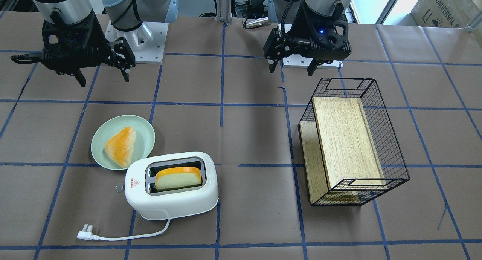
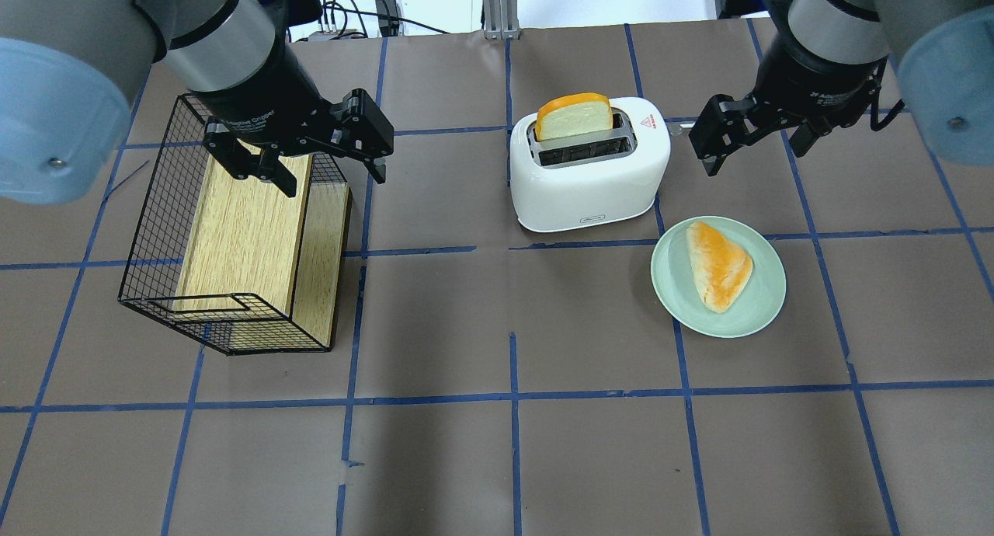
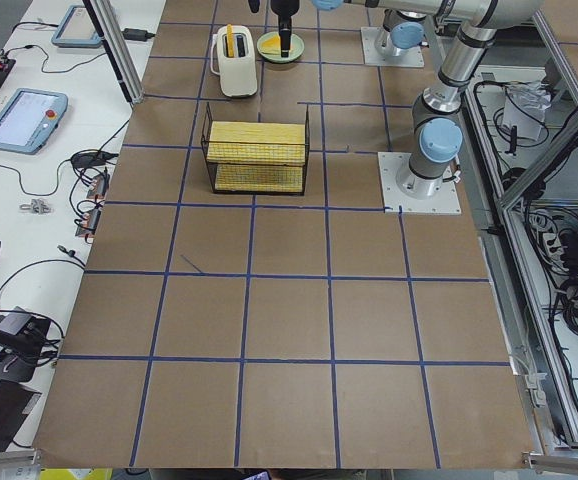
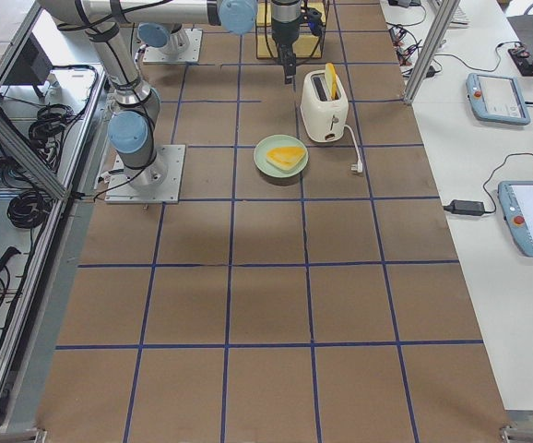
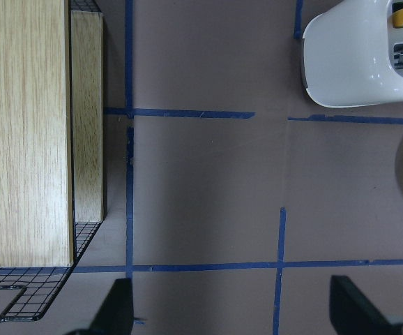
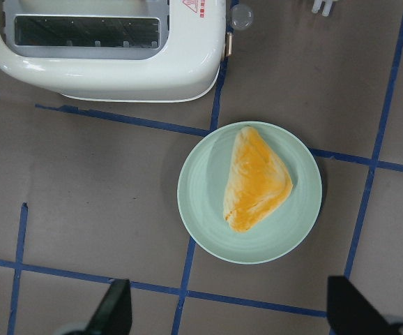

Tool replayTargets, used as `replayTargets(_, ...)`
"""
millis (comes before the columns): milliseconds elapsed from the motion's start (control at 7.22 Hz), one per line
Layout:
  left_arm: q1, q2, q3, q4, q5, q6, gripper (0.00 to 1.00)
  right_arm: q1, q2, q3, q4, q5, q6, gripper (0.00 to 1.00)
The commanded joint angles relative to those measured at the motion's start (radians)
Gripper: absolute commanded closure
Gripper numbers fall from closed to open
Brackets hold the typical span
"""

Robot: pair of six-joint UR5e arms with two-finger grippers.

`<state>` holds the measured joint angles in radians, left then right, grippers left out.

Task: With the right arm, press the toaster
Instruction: 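Raise the right gripper and move it above the toaster's lever end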

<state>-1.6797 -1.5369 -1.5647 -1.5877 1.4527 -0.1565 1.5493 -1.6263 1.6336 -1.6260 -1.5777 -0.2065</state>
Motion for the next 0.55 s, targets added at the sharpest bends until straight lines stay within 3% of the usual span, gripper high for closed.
replayTargets(0, 0.000, 0.001, 0.000, 0.000, 0.000, 0.000, 0.00, 0.000, 0.000, 0.002, 0.000, 0.002, 0.001, 0.00)
replayTargets(415, 0.000, 0.000, 0.000, 0.000, 0.000, 0.000, 0.00, 0.002, 0.003, 0.002, 0.000, 0.007, -0.010, 0.00)
